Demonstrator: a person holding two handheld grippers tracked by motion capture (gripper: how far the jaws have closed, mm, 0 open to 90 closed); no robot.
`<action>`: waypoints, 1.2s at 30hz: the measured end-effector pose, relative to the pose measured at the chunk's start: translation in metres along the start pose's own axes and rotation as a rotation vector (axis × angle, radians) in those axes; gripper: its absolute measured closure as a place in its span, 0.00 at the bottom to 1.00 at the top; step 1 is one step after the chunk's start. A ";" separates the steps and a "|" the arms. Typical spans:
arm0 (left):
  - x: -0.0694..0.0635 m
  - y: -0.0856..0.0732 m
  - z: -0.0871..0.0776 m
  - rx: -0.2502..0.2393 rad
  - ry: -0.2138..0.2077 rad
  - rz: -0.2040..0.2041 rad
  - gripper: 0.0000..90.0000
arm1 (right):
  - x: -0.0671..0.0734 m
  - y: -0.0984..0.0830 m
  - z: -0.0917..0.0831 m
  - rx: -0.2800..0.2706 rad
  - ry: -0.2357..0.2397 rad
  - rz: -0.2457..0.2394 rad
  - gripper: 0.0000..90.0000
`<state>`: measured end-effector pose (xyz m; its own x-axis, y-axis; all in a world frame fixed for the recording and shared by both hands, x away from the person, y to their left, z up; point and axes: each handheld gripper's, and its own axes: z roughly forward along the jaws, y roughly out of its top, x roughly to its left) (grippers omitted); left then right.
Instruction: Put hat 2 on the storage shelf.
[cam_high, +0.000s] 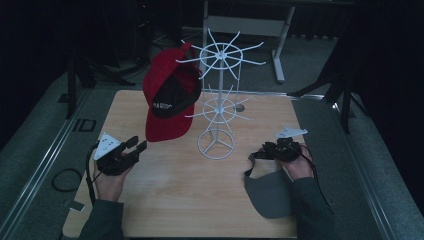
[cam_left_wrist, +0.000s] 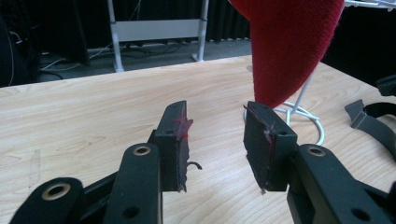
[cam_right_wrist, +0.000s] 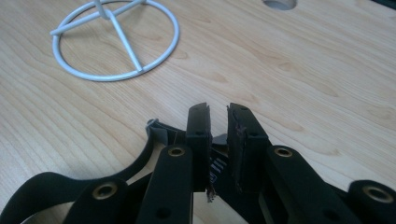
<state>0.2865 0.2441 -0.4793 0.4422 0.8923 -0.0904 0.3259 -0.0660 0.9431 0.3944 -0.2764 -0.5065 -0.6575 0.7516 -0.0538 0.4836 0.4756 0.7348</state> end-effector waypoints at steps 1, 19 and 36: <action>0.000 0.000 0.000 0.000 0.000 0.000 0.67 | 0.000 0.000 0.000 0.000 0.000 0.000 0.88; 0.002 0.001 -0.002 0.000 -0.006 -0.006 0.66 | 0.001 0.006 0.030 0.121 0.124 -0.107 0.84; 0.002 0.002 -0.002 -0.007 -0.006 -0.011 0.65 | -0.002 0.009 0.044 0.171 0.229 -0.165 0.72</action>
<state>0.2862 0.2470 -0.4772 0.4441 0.8901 -0.1023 0.3250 -0.0536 0.9442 0.4256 -0.2537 -0.5291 -0.8385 0.5448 0.0053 0.4371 0.6669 0.6035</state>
